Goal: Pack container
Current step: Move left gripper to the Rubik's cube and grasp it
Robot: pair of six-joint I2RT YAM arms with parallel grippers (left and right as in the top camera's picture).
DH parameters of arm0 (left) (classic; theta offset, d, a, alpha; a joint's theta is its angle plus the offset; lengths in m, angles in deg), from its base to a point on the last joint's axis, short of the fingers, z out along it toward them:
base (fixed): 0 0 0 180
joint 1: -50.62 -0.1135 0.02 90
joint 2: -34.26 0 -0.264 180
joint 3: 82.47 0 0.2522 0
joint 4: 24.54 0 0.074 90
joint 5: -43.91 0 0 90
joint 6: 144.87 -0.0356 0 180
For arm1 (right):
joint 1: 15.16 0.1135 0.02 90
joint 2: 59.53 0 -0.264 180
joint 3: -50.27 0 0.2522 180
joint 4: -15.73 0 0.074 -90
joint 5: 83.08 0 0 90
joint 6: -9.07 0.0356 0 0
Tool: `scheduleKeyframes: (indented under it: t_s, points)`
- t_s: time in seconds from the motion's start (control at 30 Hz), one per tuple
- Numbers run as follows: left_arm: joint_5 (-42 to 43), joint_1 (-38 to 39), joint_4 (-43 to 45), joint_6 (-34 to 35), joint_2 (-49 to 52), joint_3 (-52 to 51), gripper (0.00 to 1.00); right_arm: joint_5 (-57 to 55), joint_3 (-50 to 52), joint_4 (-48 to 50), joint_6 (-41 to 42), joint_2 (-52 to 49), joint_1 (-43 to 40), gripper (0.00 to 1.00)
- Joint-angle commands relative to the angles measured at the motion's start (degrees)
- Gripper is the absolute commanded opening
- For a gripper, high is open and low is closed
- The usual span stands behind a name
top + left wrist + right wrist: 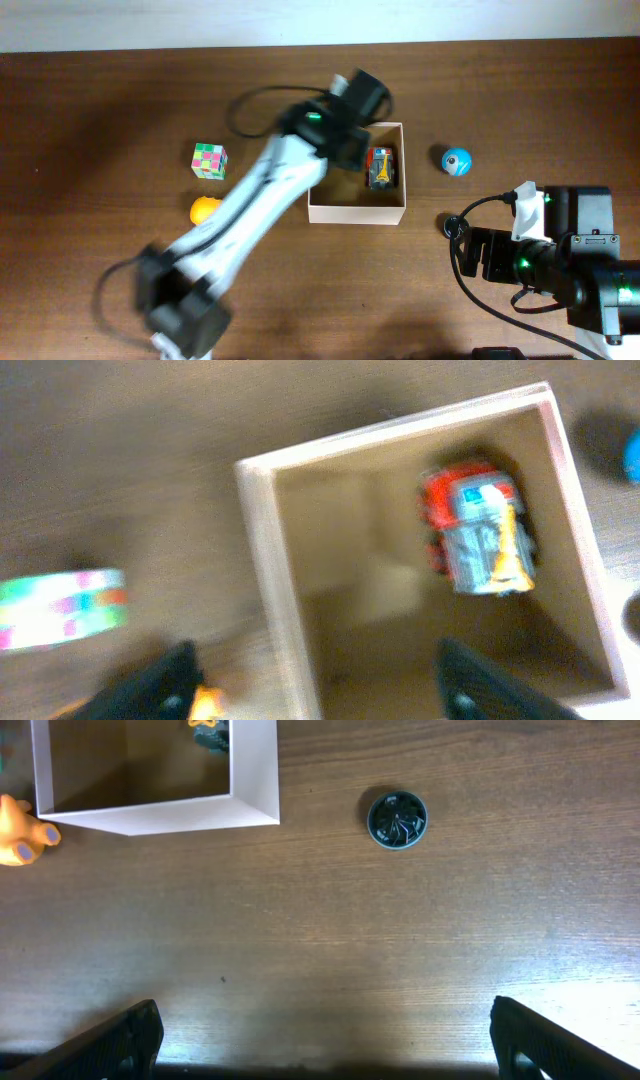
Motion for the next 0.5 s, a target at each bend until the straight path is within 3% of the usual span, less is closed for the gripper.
scheduleKeyframes:
  t_s: [0.0, 0.2, 0.47]
  points:
    - [-5.73, -4.07, -3.54, -0.09, -7.61, 1.07, 0.98, -0.52, -0.11, -0.13, -0.7, 0.24, -0.33, 0.99]
    - [-5.51, -15.1, -12.35, -0.13, -7.98, 0.33, 0.99, -0.52, -0.11, -0.57, -0.7, 0.24, -0.33, 0.99]
    - [4.44, -27.82, -8.07, -11.76, 0.2, -2.73, 1.0, -0.55, -0.11, -0.66, -0.9, 0.22, -0.33, 0.99]
